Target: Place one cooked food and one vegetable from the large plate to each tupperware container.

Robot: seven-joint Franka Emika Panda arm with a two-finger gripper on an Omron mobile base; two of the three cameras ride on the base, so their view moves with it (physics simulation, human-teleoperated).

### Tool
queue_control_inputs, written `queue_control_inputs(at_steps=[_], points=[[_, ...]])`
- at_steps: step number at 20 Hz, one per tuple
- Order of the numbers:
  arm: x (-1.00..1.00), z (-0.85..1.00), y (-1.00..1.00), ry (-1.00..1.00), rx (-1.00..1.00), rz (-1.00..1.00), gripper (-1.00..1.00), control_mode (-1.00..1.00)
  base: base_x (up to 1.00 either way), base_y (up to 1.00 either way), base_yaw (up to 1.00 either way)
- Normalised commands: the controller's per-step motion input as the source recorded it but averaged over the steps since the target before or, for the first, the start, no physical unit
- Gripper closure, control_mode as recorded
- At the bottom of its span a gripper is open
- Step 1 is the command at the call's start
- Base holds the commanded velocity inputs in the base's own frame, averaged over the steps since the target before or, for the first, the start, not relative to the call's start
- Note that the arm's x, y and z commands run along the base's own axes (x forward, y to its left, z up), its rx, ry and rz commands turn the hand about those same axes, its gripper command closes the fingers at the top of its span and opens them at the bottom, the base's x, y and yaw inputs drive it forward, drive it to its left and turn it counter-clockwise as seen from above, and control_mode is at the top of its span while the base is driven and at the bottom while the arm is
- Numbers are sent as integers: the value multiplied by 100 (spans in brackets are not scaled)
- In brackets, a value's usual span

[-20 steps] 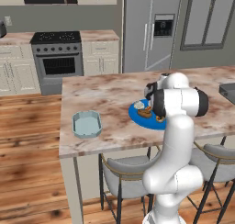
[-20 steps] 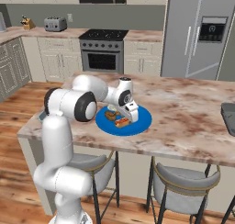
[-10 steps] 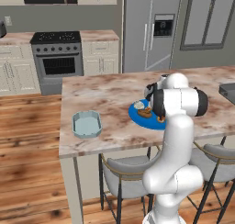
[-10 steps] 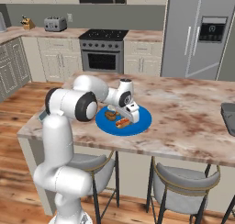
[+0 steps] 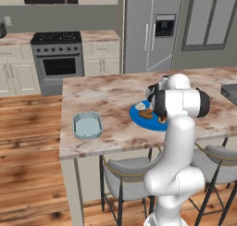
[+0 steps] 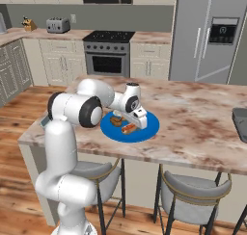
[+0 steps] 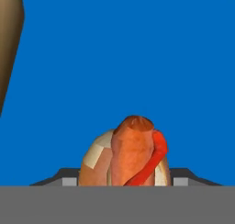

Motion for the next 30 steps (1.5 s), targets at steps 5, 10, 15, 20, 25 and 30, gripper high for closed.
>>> queue_control_inputs(at_steps=[5, 10, 15, 20, 25, 30], points=[[-8, 44, 27, -2, 11, 18, 100, -100, 0, 0, 0], [-2, 90, 81, -12, 18, 22, 100, -100, 0, 0, 0], [0, 69, 100, -5, 13, 32, 100, -100, 0, 0, 0], [-1, 37, 100, 0, 2, 31, 100, -100, 0, 0, 0], [0, 3, 100, 0, -3, 20, 100, -100, 0, 0, 0], [0, -2, 100, 7, -18, -10, 100, -100, 0, 0, 0]])
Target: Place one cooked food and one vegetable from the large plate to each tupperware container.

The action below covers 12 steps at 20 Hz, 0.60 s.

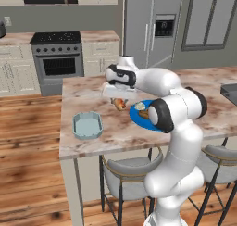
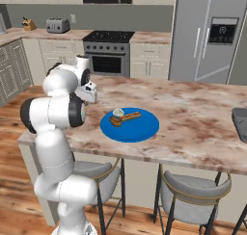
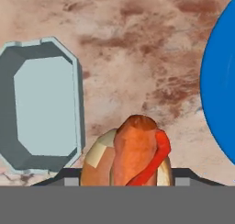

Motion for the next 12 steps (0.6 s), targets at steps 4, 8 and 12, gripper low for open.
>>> queue_control_inputs(at_steps=[4, 8, 12], points=[[3, -23, 97, 14, -11, -28, 100, -100, 0, 0, 0], [11, -21, 89, 5, -1, -27, 100, -100, 0, 0, 0], [13, -19, 66, 0, 0, -5, 100, -100, 0, 0, 0]])
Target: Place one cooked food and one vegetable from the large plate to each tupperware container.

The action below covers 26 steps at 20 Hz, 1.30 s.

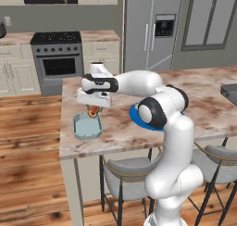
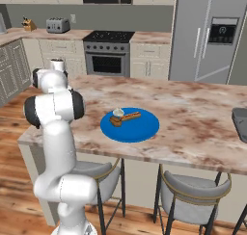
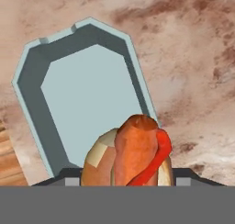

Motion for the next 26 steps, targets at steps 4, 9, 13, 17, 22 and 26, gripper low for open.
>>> queue_control_inputs(at_steps=[4, 9, 13, 17, 22, 26], points=[[1, -43, 14, 0, -3, 4, 100, -100, 0, 0, 0], [0, -25, 8, 0, -1, 22, 100, -100, 0, 0, 0], [0, -1, 50, 0, -1, 14, 100, -100, 0, 0, 0], [0, -35, 41, 0, -4, 7, 100, -100, 0, 0, 0], [1, -43, -14, -5, -2, 0, 100, -100, 0, 0, 0], [3, -12, -3, -3, 0, 4, 100, -100, 0, 0, 0]])
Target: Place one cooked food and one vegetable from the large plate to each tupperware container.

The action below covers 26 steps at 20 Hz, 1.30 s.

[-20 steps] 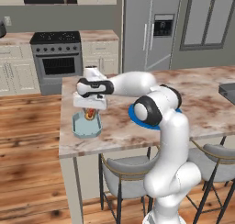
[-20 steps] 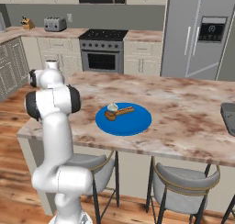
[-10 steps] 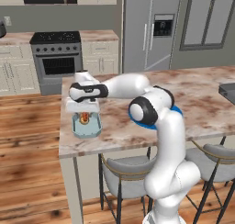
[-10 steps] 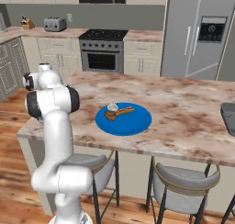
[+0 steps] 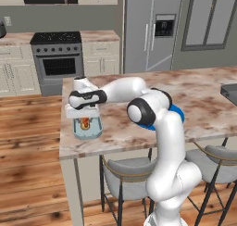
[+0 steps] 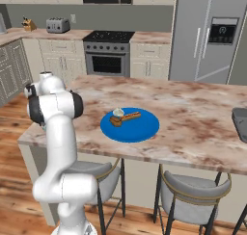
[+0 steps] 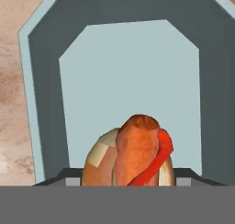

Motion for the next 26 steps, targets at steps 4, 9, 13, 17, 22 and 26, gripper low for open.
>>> queue_control_inputs(at_steps=[4, 9, 13, 17, 22, 26], points=[[0, -26, 21, 0, -2, 5, 100, -100, 0, 0, 0], [0, -15, 1, -9, -1, 2, 100, -100, 0, 0, 0], [1, -5, 0, -9, 0, 0, 100, -100, 0, 0, 0], [0, 0, 0, 0, 0, 0, -100, -100, 0, 0, 0], [26, 0, -15, 0, 0, 1, -100, -100, 0, 0, 0], [27, 0, -12, 0, 0, 1, -100, -100, 0, 0, 0]])
